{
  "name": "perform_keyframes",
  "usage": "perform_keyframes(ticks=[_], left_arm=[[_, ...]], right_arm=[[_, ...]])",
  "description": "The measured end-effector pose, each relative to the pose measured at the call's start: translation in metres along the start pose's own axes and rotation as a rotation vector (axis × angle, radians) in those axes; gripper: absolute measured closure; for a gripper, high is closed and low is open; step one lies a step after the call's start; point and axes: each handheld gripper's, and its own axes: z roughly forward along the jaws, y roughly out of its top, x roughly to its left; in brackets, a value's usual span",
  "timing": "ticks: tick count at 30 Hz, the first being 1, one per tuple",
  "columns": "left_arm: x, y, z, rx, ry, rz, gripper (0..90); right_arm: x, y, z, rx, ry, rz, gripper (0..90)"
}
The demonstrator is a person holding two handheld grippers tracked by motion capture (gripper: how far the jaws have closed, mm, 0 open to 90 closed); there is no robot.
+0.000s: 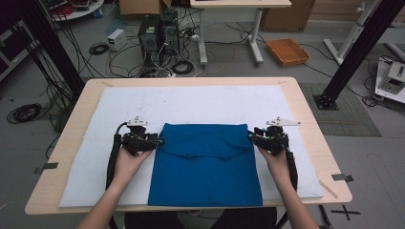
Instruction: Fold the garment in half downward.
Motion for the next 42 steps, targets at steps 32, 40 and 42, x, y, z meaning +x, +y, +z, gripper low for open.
perform_keyframes(ticks=[32, 40, 42], left_arm=[[-0.009, -0.008, 0.002, -0.012, -0.036, 0.024, 88.4], [-0.009, -0.006, -0.011, -0.052, -0.096, -0.015, 88.4], [-0.009, -0.005, -0.016, -0.061, -0.117, -0.022, 88.4]], right_arm=[[0.011, -0.028, 0.001, 0.062, 0.043, 0.03, 89.1], [0.008, -0.024, -0.01, 0.031, 0.064, 0.036, 89.2], [0.009, -0.022, -0.016, 0.026, 0.07, 0.036, 89.3]])
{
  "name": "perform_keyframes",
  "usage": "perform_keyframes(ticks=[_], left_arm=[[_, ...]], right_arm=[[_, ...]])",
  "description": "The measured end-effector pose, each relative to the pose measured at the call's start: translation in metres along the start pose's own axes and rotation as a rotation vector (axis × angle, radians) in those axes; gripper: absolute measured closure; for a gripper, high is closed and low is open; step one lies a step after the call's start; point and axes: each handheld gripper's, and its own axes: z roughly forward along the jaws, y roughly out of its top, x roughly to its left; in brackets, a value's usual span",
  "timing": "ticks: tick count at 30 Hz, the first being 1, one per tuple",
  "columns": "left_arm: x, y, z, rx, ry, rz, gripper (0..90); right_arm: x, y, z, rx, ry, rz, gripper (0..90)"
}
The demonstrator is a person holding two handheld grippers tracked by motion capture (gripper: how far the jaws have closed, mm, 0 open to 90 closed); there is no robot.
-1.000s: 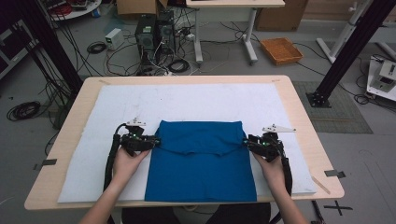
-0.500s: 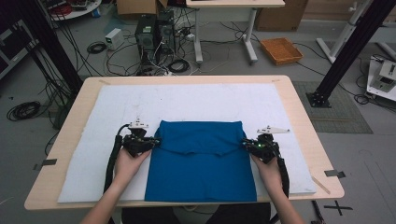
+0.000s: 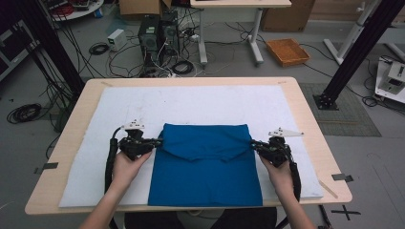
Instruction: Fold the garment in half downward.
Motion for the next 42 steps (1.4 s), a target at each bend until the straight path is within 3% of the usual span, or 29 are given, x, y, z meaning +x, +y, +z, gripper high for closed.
perform_keyframes(ticks=[22, 29, 42], left_arm=[[-0.033, -0.004, -0.038, -0.014, -0.092, 0.045, 88.4], [-0.041, -0.014, -0.049, -0.001, -0.109, 0.052, 88.3], [-0.057, -0.035, -0.071, 0.017, -0.18, 0.044, 88.4]], right_arm=[[0.023, -0.005, -0.04, -0.006, 0.043, -0.042, 89.3], [0.03, -0.013, -0.055, -0.013, 0.061, -0.053, 89.3], [0.05, -0.034, -0.082, -0.003, 0.104, -0.074, 89.3]])
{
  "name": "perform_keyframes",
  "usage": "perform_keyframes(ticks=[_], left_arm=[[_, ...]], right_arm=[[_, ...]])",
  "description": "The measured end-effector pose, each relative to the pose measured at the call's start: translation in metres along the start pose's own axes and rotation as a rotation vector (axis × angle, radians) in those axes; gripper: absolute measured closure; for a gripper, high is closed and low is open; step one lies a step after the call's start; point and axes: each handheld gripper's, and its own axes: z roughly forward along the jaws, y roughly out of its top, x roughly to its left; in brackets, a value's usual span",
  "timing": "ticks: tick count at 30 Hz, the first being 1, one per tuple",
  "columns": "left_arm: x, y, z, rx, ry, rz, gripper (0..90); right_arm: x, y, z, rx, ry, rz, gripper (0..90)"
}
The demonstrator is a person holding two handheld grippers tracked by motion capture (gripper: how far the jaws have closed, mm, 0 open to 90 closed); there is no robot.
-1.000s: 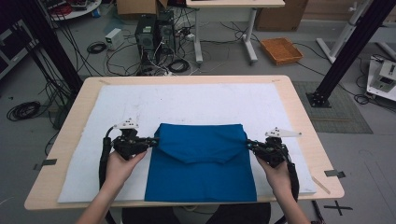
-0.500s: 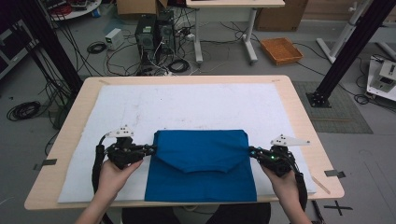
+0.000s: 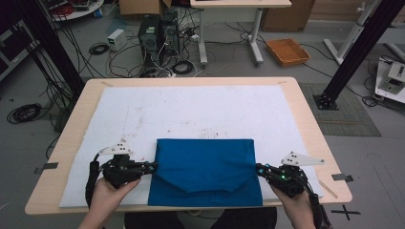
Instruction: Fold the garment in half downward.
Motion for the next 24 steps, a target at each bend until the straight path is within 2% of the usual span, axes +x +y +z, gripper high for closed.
perform_keyframes(ticks=[3, 11, 17, 24], left_arm=[[-0.002, -0.006, -0.003, 0.005, -0.014, -0.009, 88.4], [-0.009, -0.023, -0.005, 0.053, -0.016, -0.008, 88.3], [-0.007, -0.031, 0.001, 0.083, 0.002, -0.014, 88.3], [-0.01, -0.04, 0.011, 0.132, 0.037, 0.008, 88.2]], right_arm=[[0.005, -0.005, -0.007, 0.0, 0.001, -0.005, 89.3], [0.016, -0.023, -0.016, 0.022, 0.006, -0.013, 89.3], [0.021, -0.035, -0.011, 0.057, -0.001, -0.033, 89.2], [0.021, -0.04, -0.008, 0.077, -0.018, -0.047, 89.2]])
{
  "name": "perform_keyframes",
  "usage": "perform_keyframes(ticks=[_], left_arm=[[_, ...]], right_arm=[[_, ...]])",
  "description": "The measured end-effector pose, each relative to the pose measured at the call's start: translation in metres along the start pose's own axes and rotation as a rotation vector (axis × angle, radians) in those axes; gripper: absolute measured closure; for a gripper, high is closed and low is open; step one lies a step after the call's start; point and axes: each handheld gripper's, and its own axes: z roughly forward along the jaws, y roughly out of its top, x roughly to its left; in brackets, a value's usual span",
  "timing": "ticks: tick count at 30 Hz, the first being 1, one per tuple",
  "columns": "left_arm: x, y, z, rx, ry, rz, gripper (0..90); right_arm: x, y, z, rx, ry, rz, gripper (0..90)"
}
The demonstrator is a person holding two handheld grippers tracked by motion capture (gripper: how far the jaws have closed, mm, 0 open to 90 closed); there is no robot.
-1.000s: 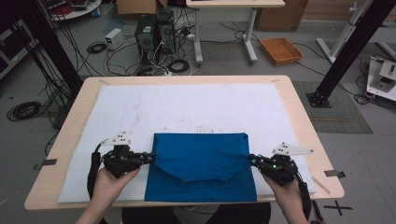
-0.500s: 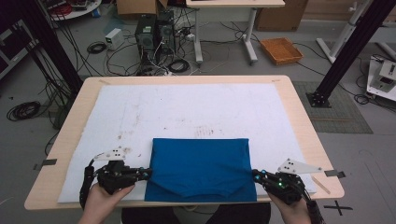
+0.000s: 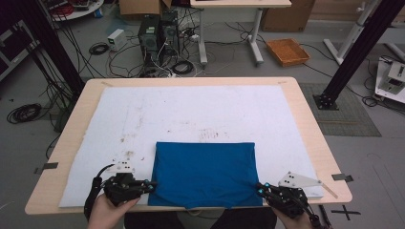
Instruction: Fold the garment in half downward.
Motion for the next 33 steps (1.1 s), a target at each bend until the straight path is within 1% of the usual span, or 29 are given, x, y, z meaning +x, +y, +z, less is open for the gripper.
perform_keyframes(ticks=[1, 3, 4, 5, 7, 9, 10, 11, 12, 13, 14, 16, 17, 18, 19, 20, 21, 22, 23, 24, 26, 27, 28, 29, 30, 32, 33], left_arm=[[0.0, -0.002, 0.001, 0.015, 0.01, 0.004, 88.2], [0.0, -0.004, 0.001, 0.021, 0.022, -0.003, 87.0], [0.0, -0.005, 0.001, 0.02, 0.035, -0.01, 83.9], [0.001, -0.006, 0.001, 0.025, 0.045, -0.008, 78.8], [0.002, -0.007, 0.0, 0.027, 0.055, -0.01, 75.5], [0.002, -0.007, -0.002, 0.016, 0.068, -0.012, 65.7], [0.002, -0.006, -0.003, 0.001, 0.082, -0.012, 62.2], [0.002, -0.003, -0.006, -0.013, 0.107, 0.001, 60.0], [0.003, 0.0, -0.006, -0.029, 0.132, 0.005, 55.5], [0.004, 0.003, -0.007, -0.036, 0.146, 0.014, 52.5], [0.007, 0.009, -0.007, -0.051, 0.164, 0.02, 50.2], [0.014, 0.018, -0.007, -0.077, 0.182, 0.018, 48.9], [0.02, 0.024, -0.005, -0.1, 0.197, 0.015, 45.9], [0.024, 0.028, -0.004, -0.106, 0.205, 0.013, 44.9], [0.029, 0.033, -0.003, -0.121, 0.223, 0.012, 44.9], [0.036, 0.037, -0.001, -0.139, 0.232, 0.0, 44.9], [0.045, 0.042, 0.002, -0.154, 0.233, -0.024, 44.9], [0.051, 0.045, 0.004, -0.157, 0.241, -0.03, 44.5], [0.06, 0.049, 0.008, -0.162, 0.26, -0.047, 44.5], [0.067, 0.051, 0.011, -0.17, 0.278, -0.053, 44.4], [0.079, 0.055, 0.019, -0.174, 0.313, -0.063, 44.2], [0.083, 0.057, 0.022, -0.176, 0.327, -0.064, 44.2], [0.087, 0.059, 0.025, -0.178, 0.331, -0.062, 44.2], [0.091, 0.062, 0.03, -0.179, 0.325, -0.064, 44.2], [0.094, 0.064, 0.034, -0.18, 0.313, -0.07, 44.2], [0.096, 0.069, 0.042, -0.166, 0.291, -0.069, 44.2], [0.096, 0.07, 0.045, -0.157, 0.294, -0.068, 44.2]], right_arm=[[0.0, -0.001, 0.0, 0.003, -0.002, 0.002, 89.2], [0.0, -0.003, 0.001, 0.012, -0.007, -0.008, 88.5], [0.0, -0.004, 0.002, 0.019, -0.005, -0.007, 87.1], [0.0, -0.005, 0.002, 0.024, -0.006, -0.009, 84.7], [0.0, -0.006, 0.002, 0.031, -0.009, -0.012, 84.1], [-0.001, -0.007, 0.001, 0.033, -0.02, -0.009, 79.0], [-0.002, -0.006, 0.0, 0.029, -0.023, -0.01, 79.0], [-0.003, -0.005, -0.001, 0.021, -0.03, -0.012, 77.3], [-0.006, -0.001, -0.003, 0.009, -0.043, -0.011, 73.6], [-0.009, 0.002, -0.003, -0.001, -0.059, -0.014, 71.8], [-0.011, 0.006, -0.002, -0.006, -0.068, -0.011, 69.7], [-0.023, 0.017, 0.002, -0.028, -0.099, 0.0, 61.3], [-0.028, 0.021, 0.004, -0.036, -0.109, 0.011, 61.1], [-0.036, 0.028, 0.009, -0.045, -0.119, 0.018, 60.3], [-0.041, 0.032, 0.012, -0.057, -0.129, 0.023, 57.6], [-0.048, 0.038, 0.017, -0.066, -0.139, 0.033, 56.8], [-0.056, 0.043, 0.022, -0.073, -0.136, 0.043, 56.8], [-0.064, 0.048, 0.029, -0.078, -0.142, 0.045, 56.7], [-0.068, 0.051, 0.033, -0.075, -0.152, 0.044, 56.4], [-0.076, 0.055, 0.039, -0.071, -0.151, 0.059, 55.8], [-0.087, 0.059, 0.047, -0.074, -0.156, 0.109, 54.7], [-0.094, 0.061, 0.055, -0.068, -0.159, 0.147, 53.6], [-0.094, 0.061, 0.055, -0.068, -0.159, 0.147, 53.6], [-0.098, 0.061, 0.059, -0.064, -0.156, 0.172, 52.6], [-0.101, 0.062, 0.064, -0.063, -0.143, 0.205, 51.9], [-0.102, 0.063, 0.07, -0.065, -0.129, 0.242, 50.4], [-0.102, 0.064, 0.074, -0.065, -0.123, 0.25, 50.5]])
